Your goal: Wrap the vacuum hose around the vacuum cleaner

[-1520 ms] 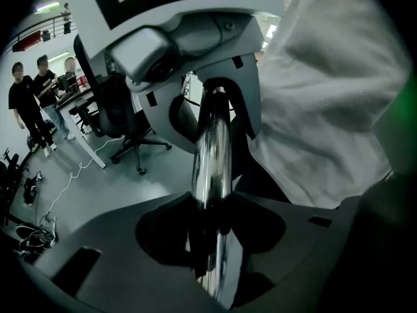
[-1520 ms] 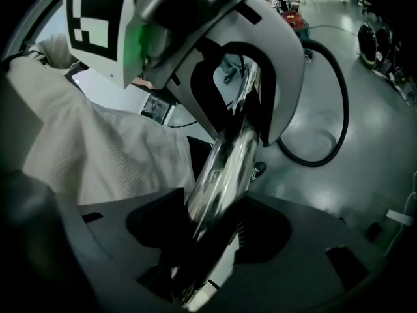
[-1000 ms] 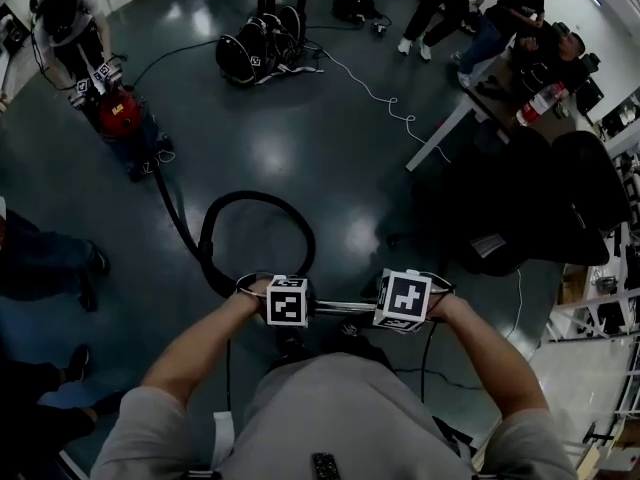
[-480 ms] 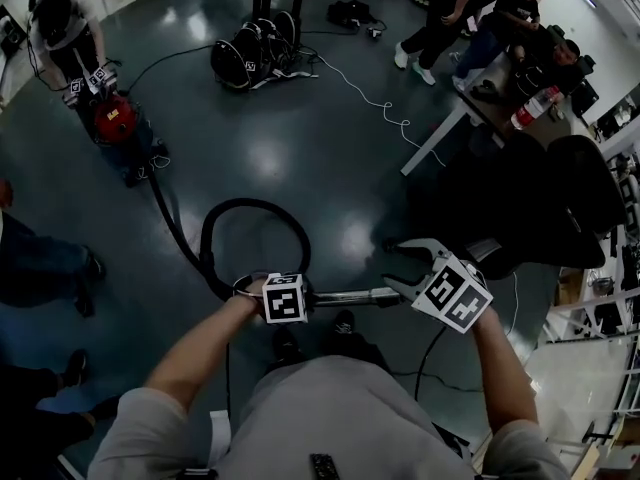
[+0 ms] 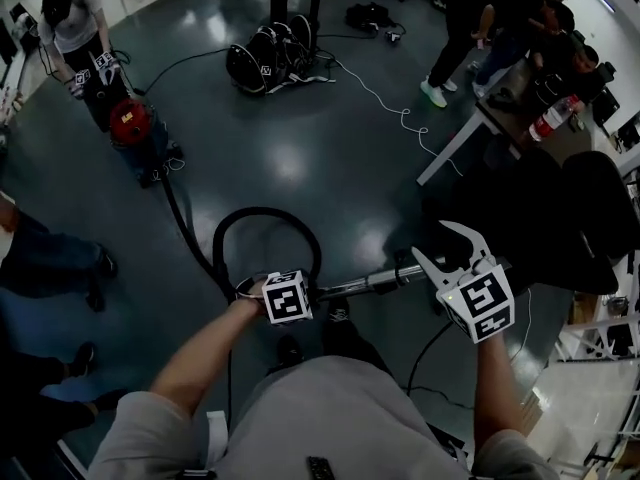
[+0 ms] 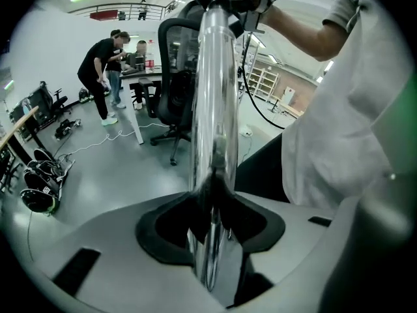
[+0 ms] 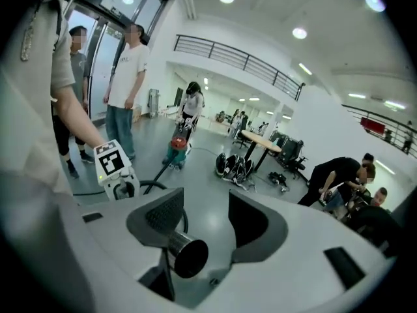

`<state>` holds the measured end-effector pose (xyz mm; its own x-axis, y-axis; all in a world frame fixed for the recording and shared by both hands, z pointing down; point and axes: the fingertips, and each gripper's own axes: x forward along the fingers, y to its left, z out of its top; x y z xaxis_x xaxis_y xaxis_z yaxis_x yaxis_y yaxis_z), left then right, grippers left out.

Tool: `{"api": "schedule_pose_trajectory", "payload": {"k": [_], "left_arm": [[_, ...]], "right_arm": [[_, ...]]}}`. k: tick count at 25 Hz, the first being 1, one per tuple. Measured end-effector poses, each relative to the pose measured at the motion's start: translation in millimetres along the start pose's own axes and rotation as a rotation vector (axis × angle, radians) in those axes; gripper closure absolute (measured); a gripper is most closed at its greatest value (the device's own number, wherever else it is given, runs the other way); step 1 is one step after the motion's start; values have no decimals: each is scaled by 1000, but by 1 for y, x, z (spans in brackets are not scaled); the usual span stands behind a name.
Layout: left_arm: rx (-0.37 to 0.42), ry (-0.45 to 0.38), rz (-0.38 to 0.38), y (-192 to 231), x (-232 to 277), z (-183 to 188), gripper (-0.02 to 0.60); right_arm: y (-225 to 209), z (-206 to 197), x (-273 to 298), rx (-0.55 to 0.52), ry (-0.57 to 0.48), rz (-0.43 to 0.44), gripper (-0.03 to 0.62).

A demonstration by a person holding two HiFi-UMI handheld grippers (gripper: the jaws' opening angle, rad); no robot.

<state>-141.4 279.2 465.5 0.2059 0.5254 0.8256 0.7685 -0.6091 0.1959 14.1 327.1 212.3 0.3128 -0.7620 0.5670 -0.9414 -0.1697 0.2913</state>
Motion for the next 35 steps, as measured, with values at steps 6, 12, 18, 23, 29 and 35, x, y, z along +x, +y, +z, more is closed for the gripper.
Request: {"api": "schedule_pose_trajectory", "payload": {"k": [6, 12, 18, 23, 29, 35], "left_arm": [[-118, -25, 48, 39, -8, 36, 414], [-272, -109, 125, 99, -20, 81, 416], [-417, -164, 226, 144, -50, 105, 416], [-481, -193, 298, 170, -69, 112, 416], [-605, -288, 341, 200, -96, 113, 416], [-672, -445, 337, 222, -135, 111, 416]], "right_arm": [[-69, 52, -4, 133, -290, 14, 378], [-139, 75, 3, 205, -511, 44, 378], [-143, 49, 51, 255, -436, 251, 378], [-82, 16, 108, 262, -301, 504, 378], [-5, -26, 153, 218, -127, 737, 378], [72, -28, 205, 191, -54, 824, 336]]}}
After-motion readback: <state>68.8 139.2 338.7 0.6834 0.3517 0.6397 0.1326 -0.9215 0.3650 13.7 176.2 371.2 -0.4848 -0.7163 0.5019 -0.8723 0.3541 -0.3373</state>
